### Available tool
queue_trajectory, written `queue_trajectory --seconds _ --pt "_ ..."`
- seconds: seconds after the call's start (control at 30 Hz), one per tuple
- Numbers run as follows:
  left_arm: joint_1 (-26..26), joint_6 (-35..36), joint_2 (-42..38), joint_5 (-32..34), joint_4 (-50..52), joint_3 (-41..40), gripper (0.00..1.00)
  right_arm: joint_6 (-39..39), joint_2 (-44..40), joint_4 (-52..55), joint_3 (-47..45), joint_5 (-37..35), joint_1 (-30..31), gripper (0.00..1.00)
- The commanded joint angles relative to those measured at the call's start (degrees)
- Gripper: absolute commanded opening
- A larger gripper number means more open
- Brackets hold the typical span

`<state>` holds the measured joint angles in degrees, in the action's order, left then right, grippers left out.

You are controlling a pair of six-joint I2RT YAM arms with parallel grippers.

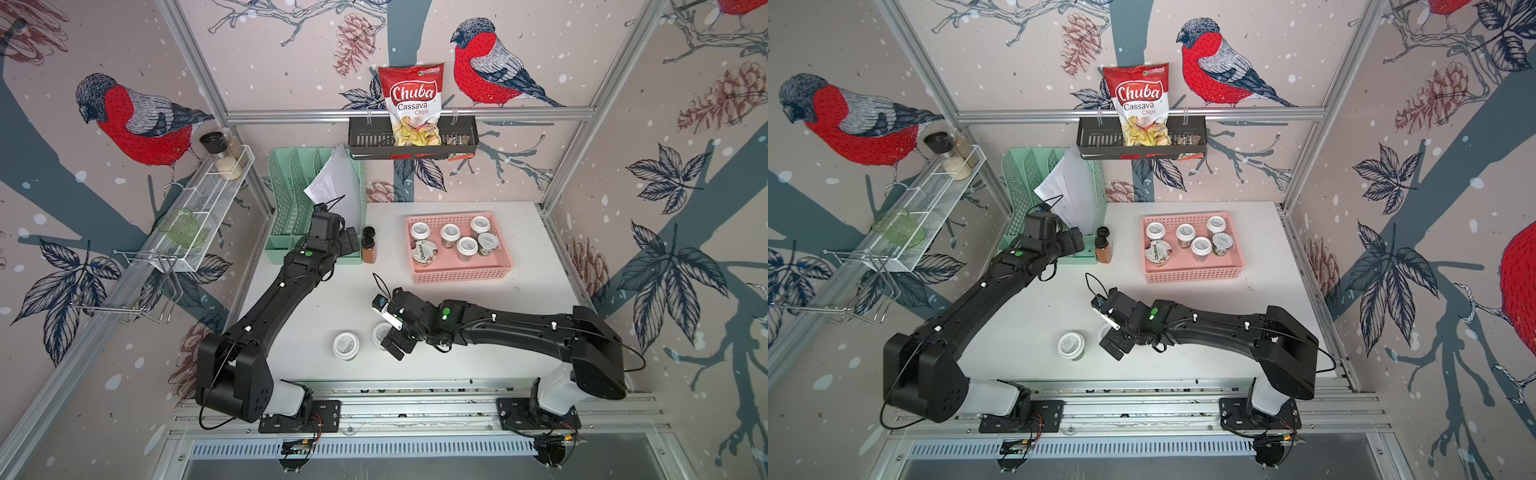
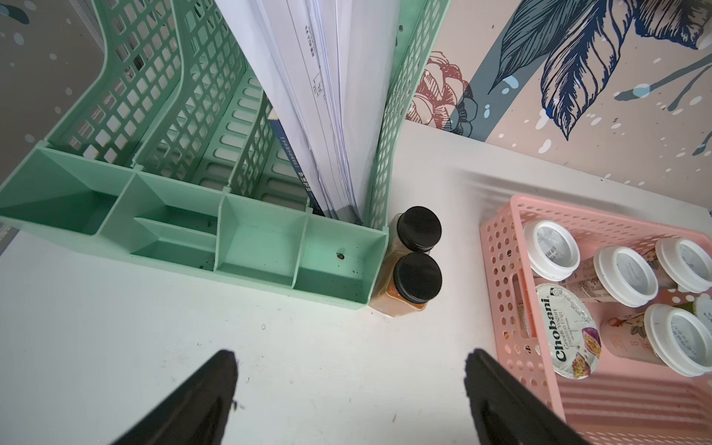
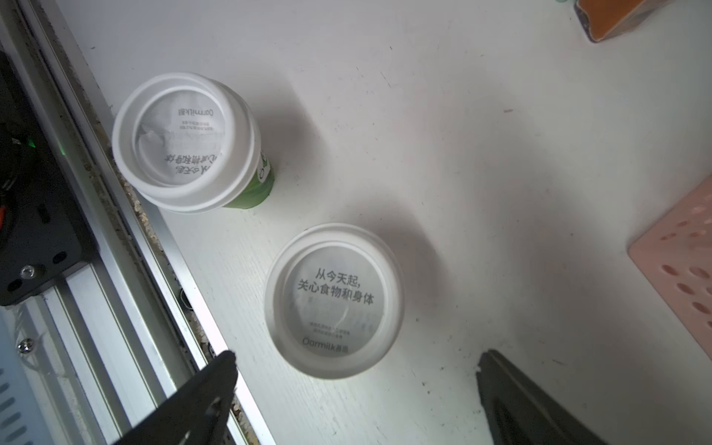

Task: Put the yogurt in the basket
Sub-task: Pick up the yogurt from the center of the board.

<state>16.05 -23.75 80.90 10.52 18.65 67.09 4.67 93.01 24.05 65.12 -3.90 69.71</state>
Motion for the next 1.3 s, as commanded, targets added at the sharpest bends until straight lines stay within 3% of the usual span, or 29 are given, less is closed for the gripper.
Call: queue_trajectory --seconds 0.0,0.47,1.1,1.27 --pt "0.01 0.47 -0.31 0.18 -0.55 -0.03 0.96 0.48 0.67 -2.03 0.39 0.68 0.16 1.00" --pt "0.01 1.01 -0.92 -0.13 -0.53 0.15 0.96 -1.68 7.78 -4.62 2.99 2.59 0.21 0.96" --pt "-0.02 1.17 -1.54 -0.41 -0.63 0.17 0.96 -1.15 8.57 -4.27 2.37 1.87 -1.95 0.81" --pt "0.00 1.35 -1.54 -0.33 -0.64 0.15 0.96 -1.15 9.44 -4.03 2.96 2.63 -1.94 0.81"
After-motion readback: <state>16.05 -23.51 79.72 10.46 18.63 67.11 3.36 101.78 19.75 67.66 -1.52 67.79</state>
